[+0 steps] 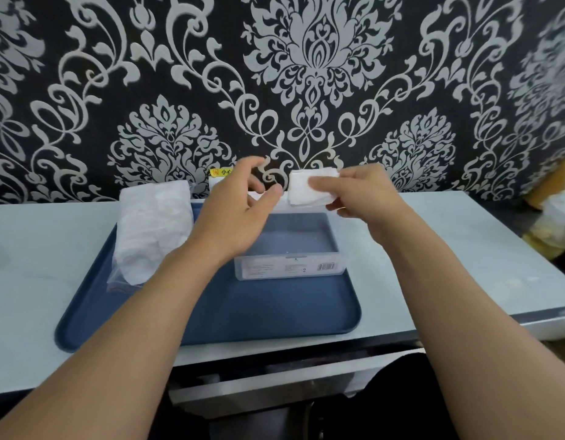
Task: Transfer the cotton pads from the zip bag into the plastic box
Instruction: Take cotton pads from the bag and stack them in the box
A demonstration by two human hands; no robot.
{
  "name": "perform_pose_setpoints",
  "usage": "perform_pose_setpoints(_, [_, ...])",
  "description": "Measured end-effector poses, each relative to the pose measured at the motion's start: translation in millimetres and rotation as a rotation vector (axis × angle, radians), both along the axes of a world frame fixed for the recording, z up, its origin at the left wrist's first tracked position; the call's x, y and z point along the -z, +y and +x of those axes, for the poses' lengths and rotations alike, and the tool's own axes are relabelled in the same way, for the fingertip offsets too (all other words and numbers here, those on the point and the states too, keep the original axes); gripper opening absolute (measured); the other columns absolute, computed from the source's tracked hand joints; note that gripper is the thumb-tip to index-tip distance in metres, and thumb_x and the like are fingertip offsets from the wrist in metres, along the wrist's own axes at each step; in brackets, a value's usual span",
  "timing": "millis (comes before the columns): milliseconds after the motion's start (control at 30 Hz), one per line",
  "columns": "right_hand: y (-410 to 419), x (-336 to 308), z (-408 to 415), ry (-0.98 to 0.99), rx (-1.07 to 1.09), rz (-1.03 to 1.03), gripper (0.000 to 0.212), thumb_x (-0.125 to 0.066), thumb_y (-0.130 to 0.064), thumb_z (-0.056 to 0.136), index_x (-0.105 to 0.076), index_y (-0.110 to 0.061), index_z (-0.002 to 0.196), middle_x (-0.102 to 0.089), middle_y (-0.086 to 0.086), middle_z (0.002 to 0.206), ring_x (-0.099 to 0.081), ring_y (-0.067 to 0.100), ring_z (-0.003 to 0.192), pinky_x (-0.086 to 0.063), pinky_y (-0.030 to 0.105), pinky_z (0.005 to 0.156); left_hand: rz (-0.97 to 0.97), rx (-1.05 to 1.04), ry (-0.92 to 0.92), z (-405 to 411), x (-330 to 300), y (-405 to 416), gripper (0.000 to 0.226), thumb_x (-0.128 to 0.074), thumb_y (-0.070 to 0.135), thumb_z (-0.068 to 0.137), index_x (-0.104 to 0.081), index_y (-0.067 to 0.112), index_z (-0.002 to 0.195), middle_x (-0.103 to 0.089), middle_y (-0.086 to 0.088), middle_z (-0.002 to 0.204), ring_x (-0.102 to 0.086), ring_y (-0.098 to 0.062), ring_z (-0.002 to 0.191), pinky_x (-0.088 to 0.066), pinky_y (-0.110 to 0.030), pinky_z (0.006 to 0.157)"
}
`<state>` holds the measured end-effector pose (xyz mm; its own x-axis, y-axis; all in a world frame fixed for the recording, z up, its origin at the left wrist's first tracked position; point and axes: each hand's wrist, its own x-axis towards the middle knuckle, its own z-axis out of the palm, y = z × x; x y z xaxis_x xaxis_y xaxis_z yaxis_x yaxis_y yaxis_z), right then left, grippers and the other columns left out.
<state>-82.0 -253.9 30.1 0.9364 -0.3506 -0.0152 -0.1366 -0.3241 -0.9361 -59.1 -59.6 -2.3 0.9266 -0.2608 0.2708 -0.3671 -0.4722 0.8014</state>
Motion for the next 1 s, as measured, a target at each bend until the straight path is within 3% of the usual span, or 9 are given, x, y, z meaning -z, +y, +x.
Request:
perform_pose_setpoints(167, [-0.6, 12.8, 11.9, 0.252, 0.042, -0.562, 0.042, -0.089, -0.034, 0.059, -0.054, -0.011, 0.061, -0.052, 0.002, 0.06, -0.048, 0.018, 0.056, -0.035, 0.024, 0.048, 0.577, 0.064, -0.114, 3.1, 14.6, 18.5, 0.025, -0.07, 0.048, 0.084, -0.072, 0.03, 0.1, -0.068, 0.008, 0.106, -0.06, -0.018, 0.106, -0.053, -0.041, 0.09])
perform_pose_setpoints(300, [10.1, 29.7, 21.0, 0.24, 0.096, -0.857, 0.042, -0.084, -0.031, 0.059, -0.047, -0.015, 0.07, -0.053, 0.0, 0.068, -0.054, 0.022, 0.064, -0.031, 0.023, 0.045, 0.692, 0.045, -0.081, -0.8, 12.6, 19.5, 0.034, -0.07, 0.056, 0.08, -0.071, 0.025, 0.065, -0.059, 0.006, 0.075, -0.058, -0.016, 0.088, -0.052, -0.034, 0.073])
perform_pose_setpoints(400, [8.8, 39.4, 26.1, 0.227, 0.099, -0.897, 0.039, -0.082, -0.03, 0.06, -0.049, -0.014, 0.072, -0.056, 0.0, 0.074, -0.057, 0.023, 0.073, -0.033, 0.024, 0.047, 0.758, 0.021, -0.079, -5.3, 8.7, 21.1, 0.046, -0.07, 0.06, 0.077, -0.067, 0.021, 0.051, -0.06, 0.007, 0.062, -0.058, -0.011, 0.076, -0.051, -0.031, 0.064])
perform_pose_setpoints(500, [7.5, 49.9, 30.5, 0.255, 0.059, -0.819, 0.048, -0.079, -0.033, 0.065, -0.051, -0.009, 0.095, -0.052, 0.003, 0.097, -0.054, 0.025, 0.086, -0.04, 0.029, 0.061, 0.778, 0.024, -0.07, -9.8, 7.0, 21.5, 0.043, -0.073, 0.059, 0.073, -0.068, 0.02, 0.054, -0.063, 0.009, 0.059, -0.058, -0.007, 0.067, -0.054, -0.03, 0.064])
perform_pose_setpoints(567, [4.5, 52.6, 33.1, 0.308, 0.037, -0.652, 0.056, -0.078, -0.033, 0.07, -0.047, -0.009, 0.111, -0.051, 0.004, 0.101, -0.052, 0.025, 0.088, -0.04, 0.031, 0.067, 0.763, 0.043, -0.05, -9.0, 7.3, 23.8, 0.036, -0.075, 0.057, 0.072, -0.071, 0.023, 0.062, -0.065, 0.011, 0.07, -0.058, -0.008, 0.075, -0.054, -0.031, 0.068])
perform_pose_setpoints(700, [-1.6, 53.5, 36.3, 0.366, 0.011, -0.538, 0.032, -0.076, -0.029, 0.07, -0.059, -0.008, 0.087, -0.058, 0.003, 0.079, -0.054, 0.018, 0.066, -0.038, 0.026, 0.053, 0.743, 0.077, -0.054, -0.6, 13.0, 29.5, 0.038, -0.078, 0.054, 0.072, -0.074, 0.025, 0.097, -0.062, 0.007, 0.107, -0.056, -0.016, 0.104, -0.053, -0.038, 0.089])
perform_pose_setpoints(800, [0.7, 55.6, 36.6, 0.371, 0.024, -0.571, 0.028, -0.075, -0.03, 0.07, -0.059, -0.011, 0.085, -0.059, 0.001, 0.078, -0.055, 0.014, 0.065, -0.038, 0.025, 0.052, 0.697, 0.097, -0.045, 3.5, 15.9, 31.7, 0.044, -0.08, 0.047, 0.076, -0.07, 0.025, 0.113, -0.059, 0.006, 0.118, -0.054, -0.017, 0.114, -0.048, -0.038, 0.097])
perform_pose_setpoints(900, [1.2, 52.7, 36.0, 0.357, 0.044, -0.574, 0.04, -0.075, -0.036, 0.068, -0.054, -0.013, 0.093, -0.057, -0.002, 0.083, -0.053, 0.012, 0.07, -0.038, 0.027, 0.055, 0.641, 0.115, -0.063, 5.4, 17.9, 31.6, 0.043, -0.079, 0.04, 0.079, -0.068, 0.025, 0.118, -0.061, 0.005, 0.122, -0.054, -0.018, 0.117, -0.046, -0.038, 0.1])
perform_pose_setpoints(1000, [1.7, 41.3, 27.7, 0.238, 0.081, -0.543, 0.057, -0.076, -0.048, 0.069, -0.049, -0.017, 0.109, -0.054, -0.004, 0.095, -0.054, 0.018, 0.089, -0.044, 0.031, 0.071, 0.616, 0.125, -0.073, 7.0, 20.9, 30.6, 0.042, -0.079, 0.038, 0.08, -0.067, 0.026, 0.119, -0.061, 0.006, 0.125, -0.054, -0.017, 0.118, -0.046, -0.039, 0.102])
